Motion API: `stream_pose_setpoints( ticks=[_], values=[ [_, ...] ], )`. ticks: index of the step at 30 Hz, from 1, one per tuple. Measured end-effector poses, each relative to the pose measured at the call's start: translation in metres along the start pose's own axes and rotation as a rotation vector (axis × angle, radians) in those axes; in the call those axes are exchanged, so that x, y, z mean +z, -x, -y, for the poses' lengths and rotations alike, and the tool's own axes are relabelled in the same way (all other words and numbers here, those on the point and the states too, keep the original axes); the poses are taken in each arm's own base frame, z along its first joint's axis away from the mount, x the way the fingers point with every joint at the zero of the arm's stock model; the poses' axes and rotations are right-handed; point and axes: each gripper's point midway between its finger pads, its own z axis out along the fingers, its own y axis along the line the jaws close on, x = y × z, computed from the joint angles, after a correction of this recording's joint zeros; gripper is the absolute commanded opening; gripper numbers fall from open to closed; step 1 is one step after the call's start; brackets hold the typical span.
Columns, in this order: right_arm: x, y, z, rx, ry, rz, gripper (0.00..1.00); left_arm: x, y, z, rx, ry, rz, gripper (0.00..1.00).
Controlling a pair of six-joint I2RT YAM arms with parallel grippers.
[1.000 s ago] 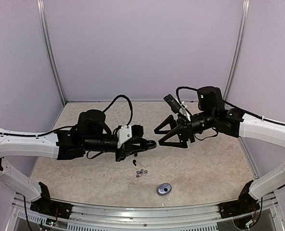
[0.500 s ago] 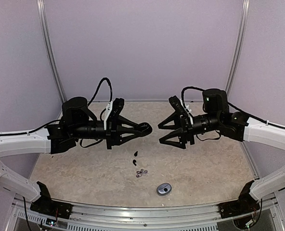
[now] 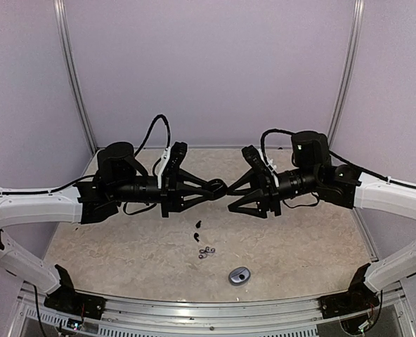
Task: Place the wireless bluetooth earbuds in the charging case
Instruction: Pass from the left arm to the right
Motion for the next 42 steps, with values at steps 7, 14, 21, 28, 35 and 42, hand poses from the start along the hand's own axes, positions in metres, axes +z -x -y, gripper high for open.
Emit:
stream_pose_setpoints(
  ticks=[7,14,21,28,35,42],
  values=[
    [0.005,-0.001,-0.001,-0.006,0.011,0.002,0.46,0.005,0.002,0.0,-0.008,-0.013,0.02,0.03],
    [0.006,0.002,-0.002,-0.016,0.015,0.008,0.38,0.013,-0.005,0.005,-0.031,-0.047,0.014,0.03],
    [0.006,0.005,-0.002,-0.036,0.013,0.016,0.31,0.017,0.0,0.009,-0.036,-0.069,0.028,0.02],
    [0.006,0.005,-0.001,-0.042,0.01,0.017,0.21,0.018,0.0,0.01,-0.04,-0.074,0.031,0.02],
    [0.005,0.007,0.001,-0.045,-0.006,0.019,0.11,0.019,0.001,0.008,-0.043,-0.066,0.036,0.28],
    [0.004,0.01,-0.001,-0.059,-0.012,0.03,0.09,0.02,0.002,0.004,-0.049,-0.038,0.041,0.46]
  ],
)
